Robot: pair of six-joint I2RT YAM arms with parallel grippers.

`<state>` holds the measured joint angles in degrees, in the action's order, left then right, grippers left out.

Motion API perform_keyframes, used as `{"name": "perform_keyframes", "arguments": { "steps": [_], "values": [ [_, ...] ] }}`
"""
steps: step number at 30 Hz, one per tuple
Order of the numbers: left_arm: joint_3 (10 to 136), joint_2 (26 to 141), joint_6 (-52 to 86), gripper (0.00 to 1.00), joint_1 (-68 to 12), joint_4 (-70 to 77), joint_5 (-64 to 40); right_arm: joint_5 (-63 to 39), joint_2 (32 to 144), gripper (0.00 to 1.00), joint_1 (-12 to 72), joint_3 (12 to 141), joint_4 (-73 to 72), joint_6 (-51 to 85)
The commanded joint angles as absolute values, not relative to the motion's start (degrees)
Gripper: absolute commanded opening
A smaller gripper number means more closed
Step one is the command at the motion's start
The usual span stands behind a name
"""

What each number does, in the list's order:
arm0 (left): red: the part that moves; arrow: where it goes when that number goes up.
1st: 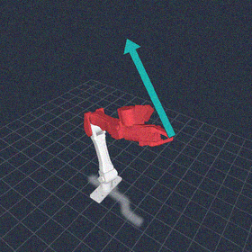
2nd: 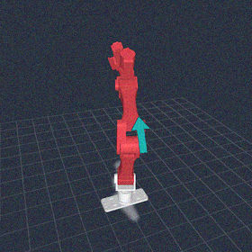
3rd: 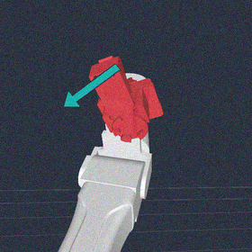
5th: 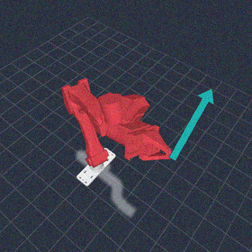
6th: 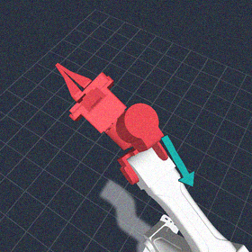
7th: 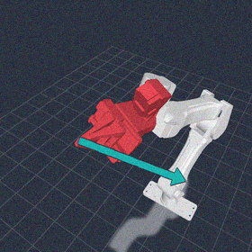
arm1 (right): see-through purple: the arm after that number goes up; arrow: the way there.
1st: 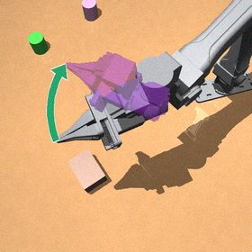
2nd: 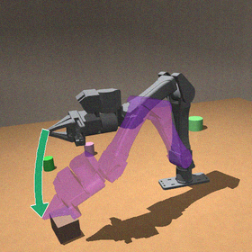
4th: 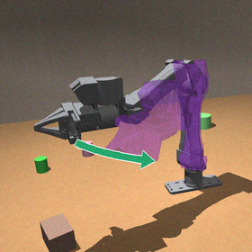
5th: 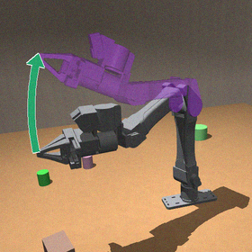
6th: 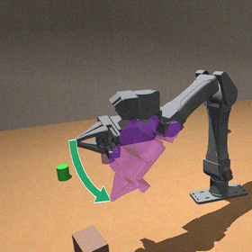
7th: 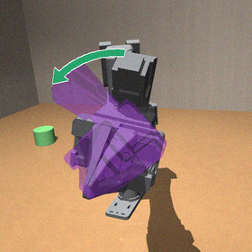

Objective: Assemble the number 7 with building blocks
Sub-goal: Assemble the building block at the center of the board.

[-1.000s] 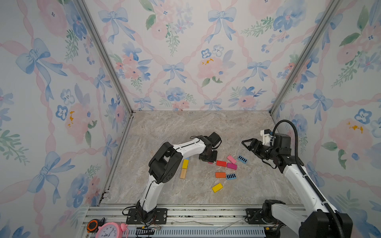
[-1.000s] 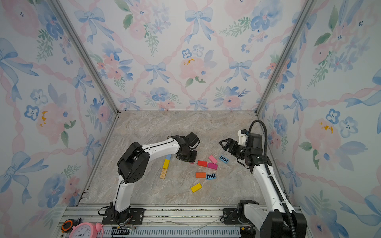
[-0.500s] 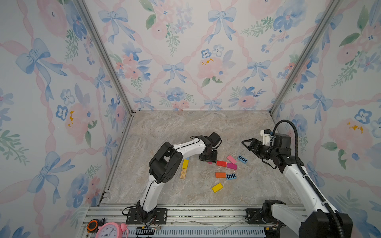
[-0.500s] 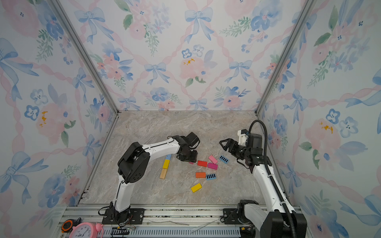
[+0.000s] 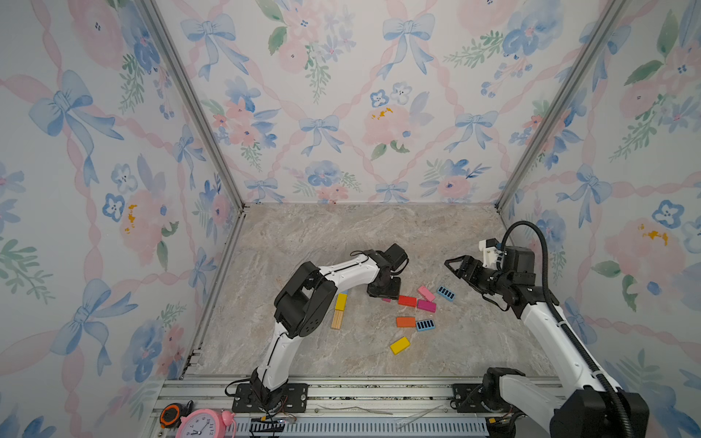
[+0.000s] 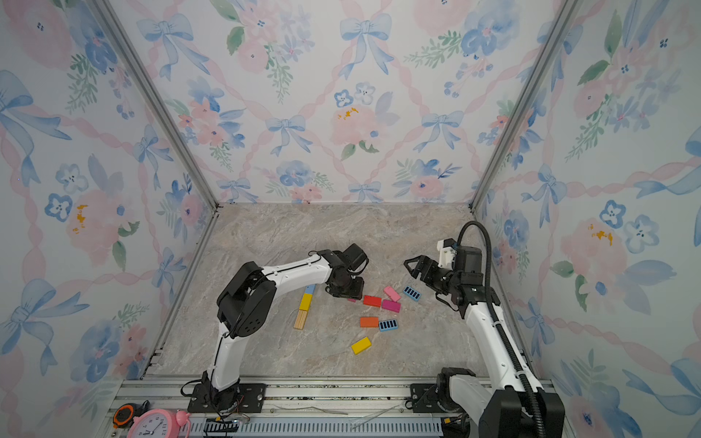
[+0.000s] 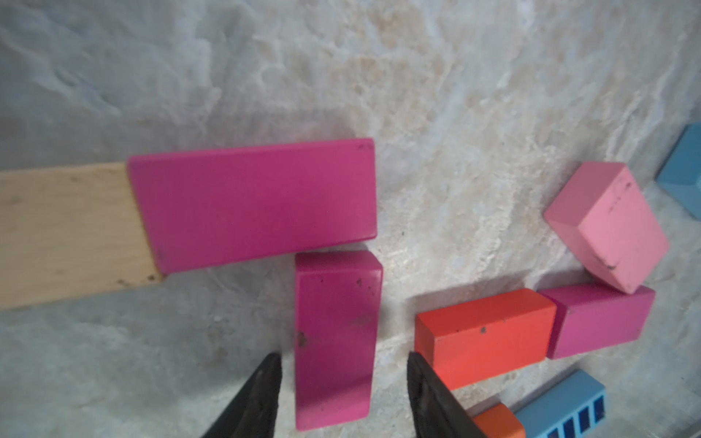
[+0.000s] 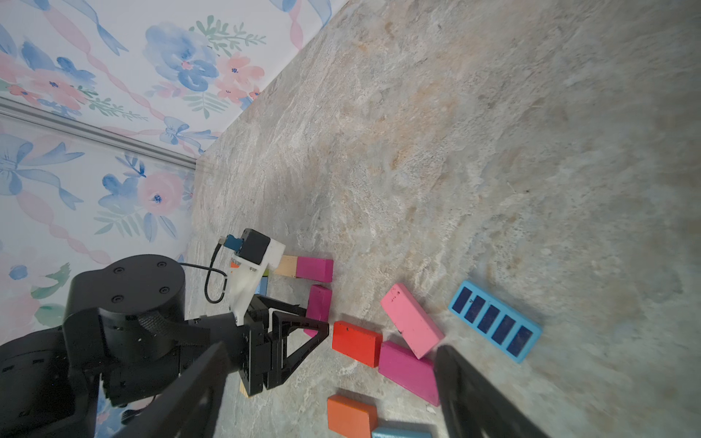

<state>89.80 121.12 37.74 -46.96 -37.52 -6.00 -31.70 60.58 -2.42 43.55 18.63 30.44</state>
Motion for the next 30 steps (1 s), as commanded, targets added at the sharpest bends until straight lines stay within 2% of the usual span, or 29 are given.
{"name": "perform_keyframes", "arguments": {
  "steps": [1, 17, 30],
  "values": [
    [90.24, 120.86, 37.09, 0.56, -47.37, -39.54, -7.12, -30.94, 59.79, 0.87, -1.87, 42.91, 19.51, 29.30],
    [90.51, 120.80, 36.91, 0.55, -47.64, -39.55, -7.64, -29.88, 60.21, 0.87, -1.89, 43.39, 20.61, 28.75],
    [90.52, 119.73, 35.62, 0.58, -47.20, -39.49, -7.49, -15.75, 73.21, 0.87, 1.87, 50.79, 37.78, 21.97]
  ]
}}
